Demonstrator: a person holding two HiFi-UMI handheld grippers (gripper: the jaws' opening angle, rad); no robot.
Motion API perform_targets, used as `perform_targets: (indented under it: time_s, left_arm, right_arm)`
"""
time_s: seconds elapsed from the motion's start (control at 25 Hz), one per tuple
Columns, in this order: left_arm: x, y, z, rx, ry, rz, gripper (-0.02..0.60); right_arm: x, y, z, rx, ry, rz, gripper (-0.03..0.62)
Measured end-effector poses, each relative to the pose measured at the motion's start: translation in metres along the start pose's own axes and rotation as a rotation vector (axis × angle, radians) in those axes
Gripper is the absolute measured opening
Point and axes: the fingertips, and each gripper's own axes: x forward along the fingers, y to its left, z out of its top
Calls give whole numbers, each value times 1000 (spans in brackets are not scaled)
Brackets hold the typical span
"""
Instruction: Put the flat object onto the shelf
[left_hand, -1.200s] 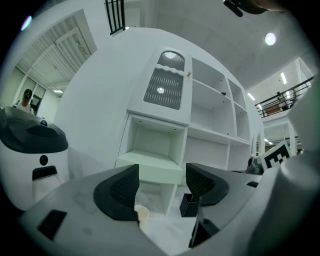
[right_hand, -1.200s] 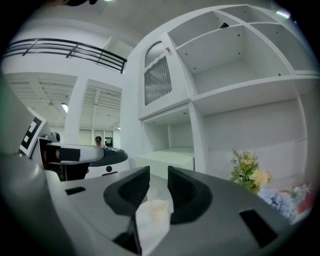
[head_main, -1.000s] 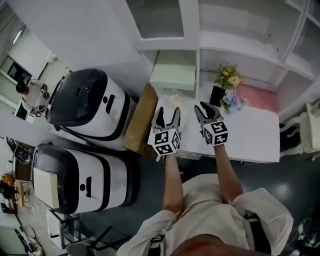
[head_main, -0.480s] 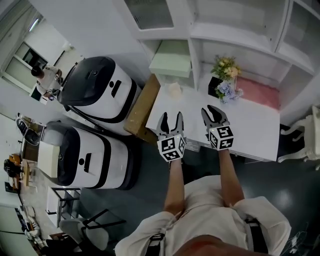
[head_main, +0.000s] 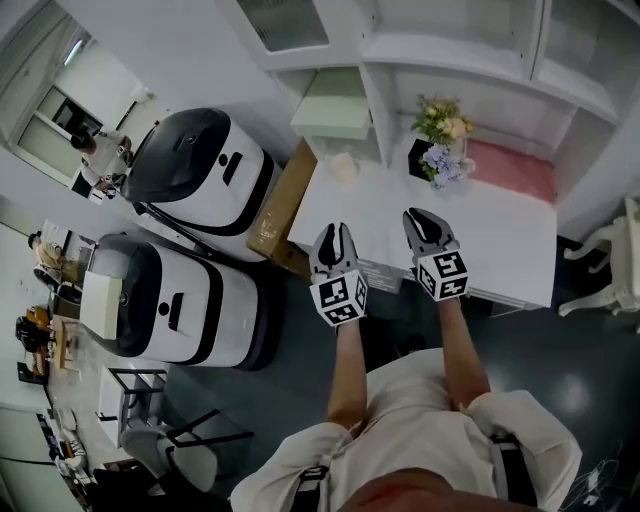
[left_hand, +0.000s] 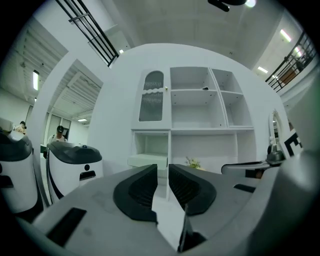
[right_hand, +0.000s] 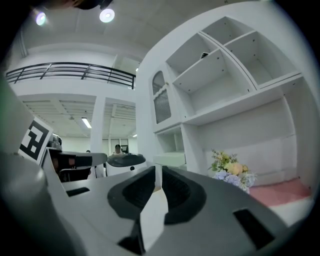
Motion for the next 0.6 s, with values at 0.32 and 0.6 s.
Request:
perform_targets:
  time_s: [0.32, 0.6]
  left_arm:
    - [-17, -10, 4, 17, -33, -19, 11]
    - [-26, -15, -2, -8, -21, -41, 11]
  right_arm:
    - [-20, 2, 6, -10, -42, 0, 69]
    - [-25, 1, -3, 15, -10, 10, 69]
